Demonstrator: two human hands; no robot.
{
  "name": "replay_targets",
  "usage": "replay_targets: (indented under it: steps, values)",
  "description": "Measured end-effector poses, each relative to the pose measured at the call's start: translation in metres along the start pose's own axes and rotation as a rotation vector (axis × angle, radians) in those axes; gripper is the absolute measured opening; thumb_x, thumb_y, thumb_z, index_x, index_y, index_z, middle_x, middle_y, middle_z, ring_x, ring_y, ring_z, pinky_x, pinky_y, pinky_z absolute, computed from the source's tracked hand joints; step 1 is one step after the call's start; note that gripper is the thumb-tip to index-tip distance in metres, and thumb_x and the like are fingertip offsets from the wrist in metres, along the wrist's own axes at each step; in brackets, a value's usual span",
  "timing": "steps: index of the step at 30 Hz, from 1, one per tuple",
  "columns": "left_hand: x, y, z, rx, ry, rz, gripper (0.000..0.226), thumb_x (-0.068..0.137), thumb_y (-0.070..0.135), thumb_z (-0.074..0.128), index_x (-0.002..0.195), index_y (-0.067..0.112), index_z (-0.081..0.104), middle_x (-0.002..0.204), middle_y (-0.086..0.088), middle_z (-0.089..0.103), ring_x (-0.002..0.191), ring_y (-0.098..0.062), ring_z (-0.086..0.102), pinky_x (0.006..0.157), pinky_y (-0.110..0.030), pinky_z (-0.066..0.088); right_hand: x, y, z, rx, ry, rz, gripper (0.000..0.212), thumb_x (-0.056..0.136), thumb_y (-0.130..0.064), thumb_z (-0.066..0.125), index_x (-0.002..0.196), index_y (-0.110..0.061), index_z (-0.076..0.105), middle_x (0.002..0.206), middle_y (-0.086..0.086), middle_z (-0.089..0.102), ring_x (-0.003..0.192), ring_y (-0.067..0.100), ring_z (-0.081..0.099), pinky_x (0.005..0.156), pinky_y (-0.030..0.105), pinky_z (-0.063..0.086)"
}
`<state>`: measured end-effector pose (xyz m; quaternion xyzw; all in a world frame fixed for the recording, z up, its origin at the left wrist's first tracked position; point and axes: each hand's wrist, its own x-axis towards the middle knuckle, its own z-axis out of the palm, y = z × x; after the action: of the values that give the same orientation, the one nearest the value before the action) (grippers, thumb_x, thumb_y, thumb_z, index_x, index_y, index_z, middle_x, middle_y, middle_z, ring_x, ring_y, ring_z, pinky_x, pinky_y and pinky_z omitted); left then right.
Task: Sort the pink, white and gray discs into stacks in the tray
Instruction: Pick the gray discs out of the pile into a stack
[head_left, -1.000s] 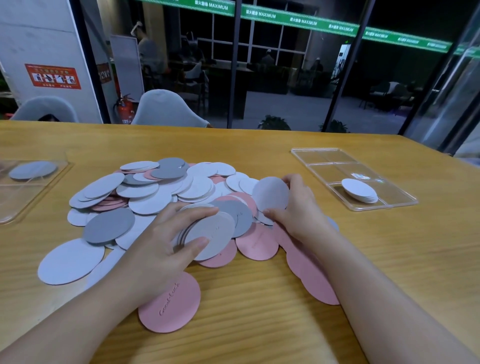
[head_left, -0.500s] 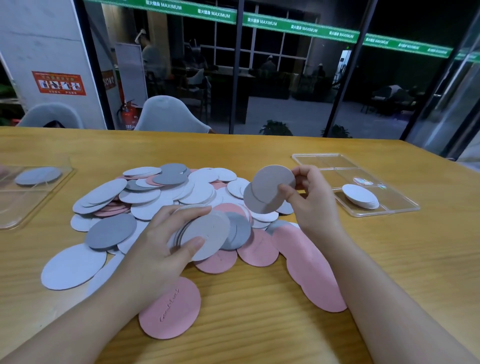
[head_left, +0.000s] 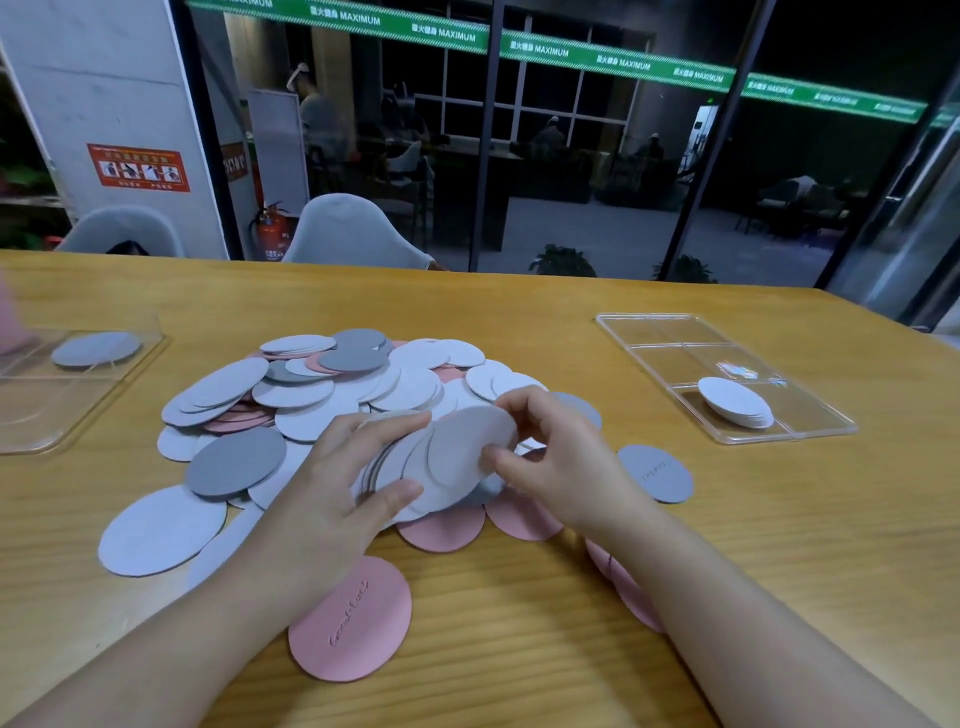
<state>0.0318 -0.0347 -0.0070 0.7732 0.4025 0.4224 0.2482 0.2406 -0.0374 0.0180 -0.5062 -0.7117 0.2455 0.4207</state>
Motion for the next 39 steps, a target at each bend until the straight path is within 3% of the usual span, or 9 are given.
replay_targets:
  steps: [4,9,13,17,24,28,31,33,39]
  values:
    - [-0.001,0.005,-0.001,0.024,-0.035,0.046,0.046,0.079,0.035,0.057,0.117,0.059,0.045,0.113,0.027,0.045,0.117,0.009,0.042,0.086,0.003,0.028,-0.003,-0.005,0.004,-0.064,-0.052,-0.01,0.019,0.078,-0.01,0.065,0.087,-0.023,0.054,0.087,-0.014,0.059,0.087,0.005,0.057,0.075,0.03,0.052]
    - [-0.002,0.011,0.0,-0.014,-0.049,0.096,0.052,0.081,0.029,0.057,0.121,0.057,0.041,0.119,0.03,0.042,0.123,0.009,0.037,0.089,0.003,0.025,-0.009,-0.014,0.002,-0.106,-0.195,-0.007,0.053,0.086,-0.016,0.059,0.133,-0.028,0.038,0.128,-0.021,0.043,0.118,-0.012,0.038,0.097,0.009,0.033]
    - [-0.004,0.008,0.008,0.026,-0.154,0.093,0.055,0.082,0.039,0.047,0.133,0.051,0.028,0.126,0.031,0.026,0.127,0.015,0.023,0.093,0.004,0.016,-0.012,-0.018,0.006,-0.069,-0.297,0.056,0.061,0.092,-0.013,0.051,0.143,-0.028,0.023,0.134,-0.021,0.036,0.124,-0.01,0.032,0.1,0.007,0.029]
    - [-0.007,0.003,0.016,0.175,-0.211,0.065,0.067,0.073,0.048,0.028,0.137,0.043,0.009,0.134,0.037,0.002,0.129,0.019,0.0,0.099,0.002,0.003,-0.013,-0.018,0.015,-0.13,-0.397,0.024,0.065,0.089,-0.011,0.047,0.145,-0.027,0.019,0.145,-0.015,0.028,0.133,-0.004,0.024,0.11,0.022,0.026]
    - [-0.007,0.004,0.017,0.371,-0.315,-0.008,0.069,0.066,0.058,0.01,0.11,0.059,-0.044,0.113,0.052,-0.033,0.108,0.032,-0.028,0.087,0.006,-0.018,-0.011,-0.016,0.02,-0.219,-0.484,0.058,0.077,0.092,-0.007,0.042,0.149,-0.025,-0.006,0.154,-0.018,-0.006,0.138,-0.008,-0.004,0.11,0.013,0.005]
    - [-0.009,0.003,0.015,0.161,-0.316,-0.061,0.076,0.094,0.033,0.04,0.124,0.05,-0.028,0.14,0.029,-0.015,0.116,0.031,-0.022,0.093,0.006,-0.009,-0.015,-0.018,0.021,-0.215,-0.425,0.047,0.073,0.091,-0.005,0.046,0.149,-0.024,0.006,0.147,-0.022,0.012,0.131,-0.012,0.008,0.104,0.006,0.009]
    - [-0.005,0.01,0.007,0.06,-0.266,-0.118,0.079,0.095,0.012,0.047,0.144,0.034,-0.01,0.15,0.018,-0.004,0.134,0.013,-0.002,0.105,-0.006,0.004,-0.015,-0.018,0.024,-0.145,-0.261,0.042,0.071,0.085,-0.008,0.058,0.145,-0.026,0.024,0.142,-0.018,0.03,0.133,-0.004,0.024,0.112,0.022,0.023]
    - [0.0,0.013,-0.003,0.035,-0.23,-0.139,0.078,0.091,0.012,0.052,0.146,0.033,0.002,0.151,0.015,0.01,0.138,0.002,0.012,0.11,-0.015,0.015,-0.012,-0.018,0.028,-0.091,-0.176,0.029,0.069,0.083,-0.012,0.063,0.142,-0.029,0.031,0.14,-0.014,0.038,0.131,0.002,0.033,0.11,0.032,0.032]
    - [-0.01,0.003,-0.043,-0.062,-0.113,-0.174,0.063,0.072,0.035,0.062,0.121,0.06,0.03,0.131,0.019,0.048,0.118,0.001,0.05,0.102,-0.031,0.042,-0.003,-0.035,0.055,0.035,-0.138,-0.01,0.067,0.081,-0.013,0.069,0.139,-0.023,0.037,0.136,-0.01,0.046,0.123,0.001,0.044,0.105,0.029,0.04]
